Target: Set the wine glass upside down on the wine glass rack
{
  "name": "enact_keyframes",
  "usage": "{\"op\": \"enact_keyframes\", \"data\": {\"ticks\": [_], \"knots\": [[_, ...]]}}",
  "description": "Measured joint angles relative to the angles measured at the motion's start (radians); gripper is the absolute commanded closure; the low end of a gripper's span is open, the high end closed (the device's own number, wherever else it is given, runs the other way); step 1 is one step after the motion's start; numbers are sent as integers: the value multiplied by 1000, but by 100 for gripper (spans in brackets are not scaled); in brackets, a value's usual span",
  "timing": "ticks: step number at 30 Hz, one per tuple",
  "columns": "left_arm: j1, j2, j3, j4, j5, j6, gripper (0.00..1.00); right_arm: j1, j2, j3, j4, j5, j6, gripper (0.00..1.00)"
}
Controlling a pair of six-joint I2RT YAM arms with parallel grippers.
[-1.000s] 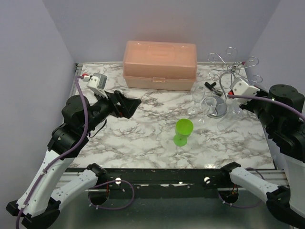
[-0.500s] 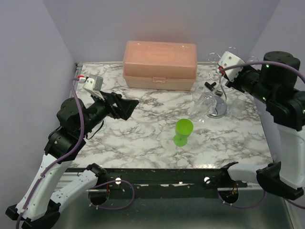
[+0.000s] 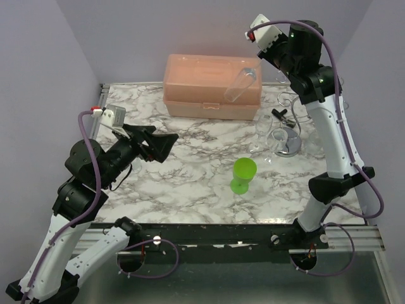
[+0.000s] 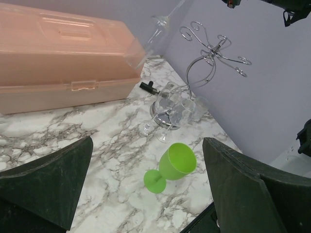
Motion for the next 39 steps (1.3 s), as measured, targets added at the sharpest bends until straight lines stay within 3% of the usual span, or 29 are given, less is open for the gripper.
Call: {"op": "enact_keyframes", "data": {"ticks": [13, 27, 39], "knots": [[6, -31, -56, 8, -33, -11, 1, -201, 49, 10, 192, 103, -105, 100], [11, -46, -69, 14, -32, -12, 1, -298, 3, -172, 210, 77, -156, 100], [13, -57, -71, 13, -32, -11, 1, -301, -76, -240, 190, 31, -182, 100]]}}
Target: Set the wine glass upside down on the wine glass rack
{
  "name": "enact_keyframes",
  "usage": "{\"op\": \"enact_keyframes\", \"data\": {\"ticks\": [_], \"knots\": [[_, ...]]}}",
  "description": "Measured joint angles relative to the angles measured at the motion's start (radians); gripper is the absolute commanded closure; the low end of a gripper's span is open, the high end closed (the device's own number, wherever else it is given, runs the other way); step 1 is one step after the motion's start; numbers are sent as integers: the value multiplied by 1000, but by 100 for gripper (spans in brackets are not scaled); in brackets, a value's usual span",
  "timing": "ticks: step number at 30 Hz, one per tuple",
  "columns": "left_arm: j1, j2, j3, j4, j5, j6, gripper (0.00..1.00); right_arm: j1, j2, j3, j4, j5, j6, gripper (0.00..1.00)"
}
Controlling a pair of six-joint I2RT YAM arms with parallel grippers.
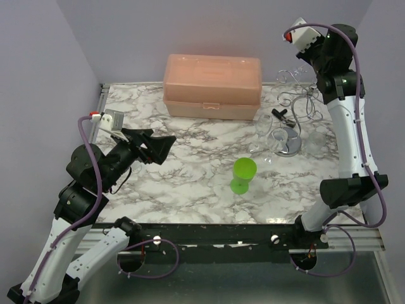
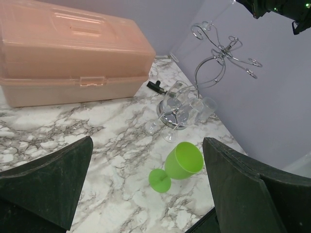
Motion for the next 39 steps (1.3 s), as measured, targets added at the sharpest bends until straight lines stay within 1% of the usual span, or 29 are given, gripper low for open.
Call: {"op": "enact_keyframes", "data": {"ticks": [13, 29, 35, 39], "knots": [[8, 0, 0, 0, 0, 1, 2, 0, -20, -66, -35, -5, -21, 100], [13, 2, 0, 1, 0, 0, 2, -42, -19, -91, -36, 3, -43, 100], [13, 17, 0, 1, 1, 0, 1, -56, -1, -91, -12, 6, -50, 100], [14, 31, 0, 2, 2, 0, 2, -57, 43, -72, 2, 6, -50, 100]]}}
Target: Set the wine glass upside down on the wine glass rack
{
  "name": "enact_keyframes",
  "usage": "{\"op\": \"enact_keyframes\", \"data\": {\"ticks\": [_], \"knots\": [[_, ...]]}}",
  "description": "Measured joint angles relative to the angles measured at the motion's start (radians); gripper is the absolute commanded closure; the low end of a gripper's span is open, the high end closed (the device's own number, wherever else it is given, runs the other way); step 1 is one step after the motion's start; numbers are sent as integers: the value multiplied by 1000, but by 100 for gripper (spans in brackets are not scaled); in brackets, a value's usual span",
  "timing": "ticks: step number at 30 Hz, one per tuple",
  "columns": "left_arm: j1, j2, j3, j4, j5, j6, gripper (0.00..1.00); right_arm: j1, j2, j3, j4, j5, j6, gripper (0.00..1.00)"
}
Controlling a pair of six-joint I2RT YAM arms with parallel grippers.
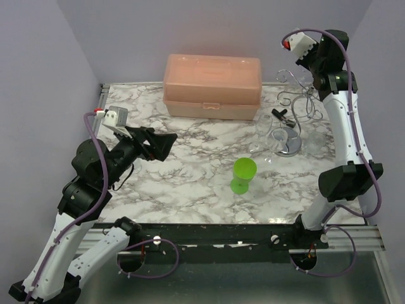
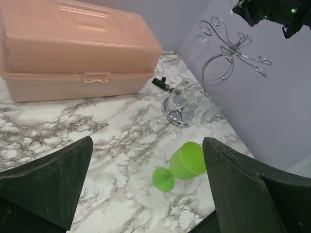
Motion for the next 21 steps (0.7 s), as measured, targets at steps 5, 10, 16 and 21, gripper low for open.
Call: {"op": "enact_keyframes", "data": {"ticks": [5, 10, 16, 21], "knots": [[4, 11, 0, 0, 0, 0, 1, 0, 53, 17, 16, -9, 0, 100], [6, 14, 0, 0, 0, 0, 2, 1, 66, 23, 19, -53, 1, 100], [6, 15, 0, 16, 0, -4, 1, 1, 64, 14, 21, -125, -10, 100], [8, 17, 0, 32, 0, -9, 2, 1, 55, -13, 18, -182, -24, 99]]}}
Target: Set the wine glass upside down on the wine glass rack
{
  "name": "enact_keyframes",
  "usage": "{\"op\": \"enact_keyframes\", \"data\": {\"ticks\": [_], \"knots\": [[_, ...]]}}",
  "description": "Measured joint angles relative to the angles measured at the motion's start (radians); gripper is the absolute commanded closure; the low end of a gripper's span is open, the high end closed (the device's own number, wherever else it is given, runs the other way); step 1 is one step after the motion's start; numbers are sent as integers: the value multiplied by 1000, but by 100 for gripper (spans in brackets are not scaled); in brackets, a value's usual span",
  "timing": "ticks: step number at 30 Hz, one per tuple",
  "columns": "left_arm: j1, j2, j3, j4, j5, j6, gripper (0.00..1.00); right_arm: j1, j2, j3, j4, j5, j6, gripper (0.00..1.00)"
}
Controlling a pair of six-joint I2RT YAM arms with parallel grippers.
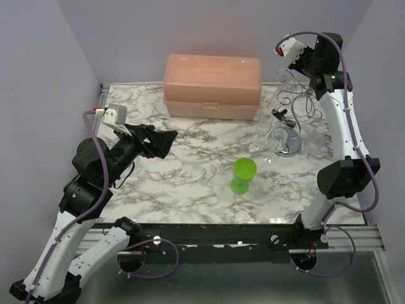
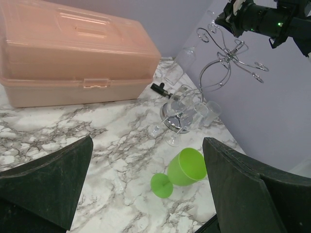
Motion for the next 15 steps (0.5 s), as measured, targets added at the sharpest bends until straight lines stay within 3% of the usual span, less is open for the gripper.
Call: {"op": "enact_keyframes", "data": {"ticks": [15], "knots": [[2, 0, -11, 8, 0, -13, 1, 0, -24, -13, -60, -89, -37, 91]]}}
